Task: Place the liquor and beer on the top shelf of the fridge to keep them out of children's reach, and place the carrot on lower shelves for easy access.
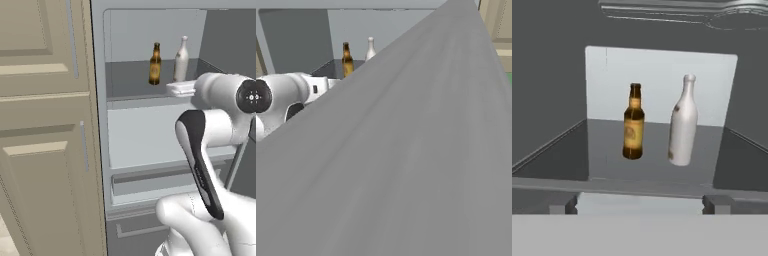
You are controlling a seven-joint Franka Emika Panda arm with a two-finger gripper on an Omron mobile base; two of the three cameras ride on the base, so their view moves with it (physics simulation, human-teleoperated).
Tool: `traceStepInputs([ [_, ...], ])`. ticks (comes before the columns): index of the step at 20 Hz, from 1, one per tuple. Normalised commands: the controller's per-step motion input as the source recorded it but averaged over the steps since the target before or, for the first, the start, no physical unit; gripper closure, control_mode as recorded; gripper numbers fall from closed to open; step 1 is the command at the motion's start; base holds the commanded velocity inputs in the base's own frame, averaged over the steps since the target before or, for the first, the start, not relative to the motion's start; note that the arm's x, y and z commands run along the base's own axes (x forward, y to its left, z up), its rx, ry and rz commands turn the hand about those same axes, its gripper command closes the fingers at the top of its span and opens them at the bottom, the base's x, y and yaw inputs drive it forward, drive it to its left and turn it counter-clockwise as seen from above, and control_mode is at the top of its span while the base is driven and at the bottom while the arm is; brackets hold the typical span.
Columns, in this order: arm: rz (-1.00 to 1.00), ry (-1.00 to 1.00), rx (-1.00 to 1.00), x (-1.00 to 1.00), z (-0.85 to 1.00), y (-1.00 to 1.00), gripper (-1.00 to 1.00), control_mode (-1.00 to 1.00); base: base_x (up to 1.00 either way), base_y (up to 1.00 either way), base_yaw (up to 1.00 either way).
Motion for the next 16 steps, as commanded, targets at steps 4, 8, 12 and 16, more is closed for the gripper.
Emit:
traceStepInputs([
  [4,0.0,0.21,-0.02,-0.84,-0.12,0.0,-1.0,-1.0,0.0,0.0,0.0],
  [8,0.0,0.19,-0.07,-0.69,-0.3,0.0,-1.0,-1.0,0.0,0.0,0.0],
  [12,0.0,0.14,-0.06,-0.6,-0.43,0.0,-1.0,-1.0,0.0,0.0,0.0],
  [16,0.0,0.12,-0.02,-0.52,-0.39,0.0,-1.0,-1.0,0.0,0.0,0.0],
])
